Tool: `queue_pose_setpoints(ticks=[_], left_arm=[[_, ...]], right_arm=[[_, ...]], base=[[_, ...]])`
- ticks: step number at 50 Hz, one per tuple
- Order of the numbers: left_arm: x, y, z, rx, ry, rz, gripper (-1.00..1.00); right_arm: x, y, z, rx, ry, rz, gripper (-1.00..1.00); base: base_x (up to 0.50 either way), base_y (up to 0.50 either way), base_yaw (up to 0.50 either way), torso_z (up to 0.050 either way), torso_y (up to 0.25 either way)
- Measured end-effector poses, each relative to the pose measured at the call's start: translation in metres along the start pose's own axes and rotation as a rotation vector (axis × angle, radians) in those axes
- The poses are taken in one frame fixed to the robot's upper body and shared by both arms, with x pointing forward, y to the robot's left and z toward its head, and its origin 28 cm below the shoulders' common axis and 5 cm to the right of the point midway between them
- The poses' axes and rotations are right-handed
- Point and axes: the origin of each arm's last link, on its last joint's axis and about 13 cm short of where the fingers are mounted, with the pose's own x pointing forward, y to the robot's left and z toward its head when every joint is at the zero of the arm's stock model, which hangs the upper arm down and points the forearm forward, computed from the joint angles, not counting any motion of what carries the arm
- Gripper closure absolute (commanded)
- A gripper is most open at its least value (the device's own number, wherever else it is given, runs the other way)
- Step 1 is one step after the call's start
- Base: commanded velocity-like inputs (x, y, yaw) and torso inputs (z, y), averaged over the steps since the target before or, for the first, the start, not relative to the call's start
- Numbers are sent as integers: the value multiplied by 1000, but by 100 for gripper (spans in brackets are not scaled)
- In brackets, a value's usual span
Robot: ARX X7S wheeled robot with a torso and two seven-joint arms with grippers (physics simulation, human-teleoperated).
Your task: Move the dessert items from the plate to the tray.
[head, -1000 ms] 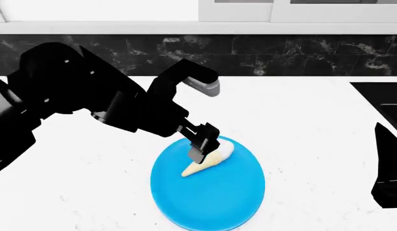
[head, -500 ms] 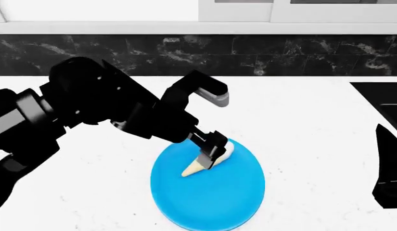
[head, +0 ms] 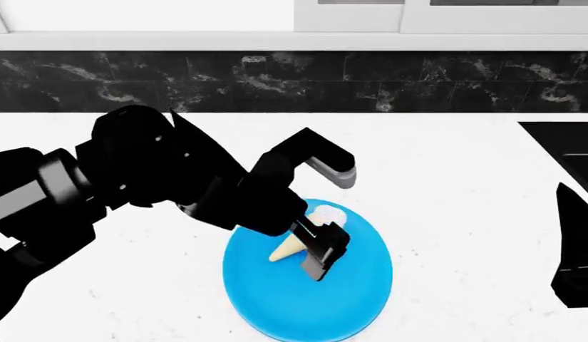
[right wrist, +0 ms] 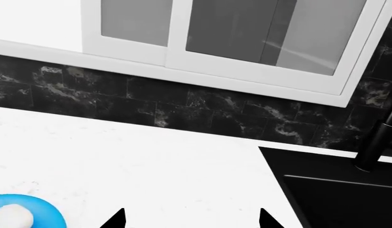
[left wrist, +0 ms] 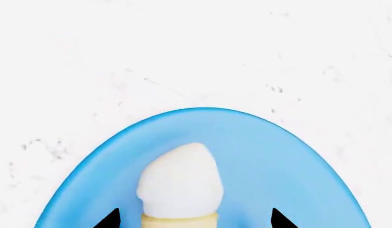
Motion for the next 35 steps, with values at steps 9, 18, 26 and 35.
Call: queue_pose_setpoints(ticks=[9, 18, 26, 35], left_arm=[[2, -1, -4, 1, 10, -6, -100], [6, 1, -5, -2, 16, -5, -100], [7, 2, -4, 3, 6, 13, 100], [4, 1, -4, 13, -22, 25, 100]], right_arm=[[0, 0, 1, -1, -2, 0, -100], [0, 0, 0, -1, -2, -1, -100], [0, 0, 0, 0, -1, -3, -100], [0, 0, 0, 0, -1, -3, -100]], base=[[0, 0, 0, 0, 0], [0, 0, 0, 0, 0], [0, 0, 0, 0, 0], [0, 0, 0, 0, 0]])
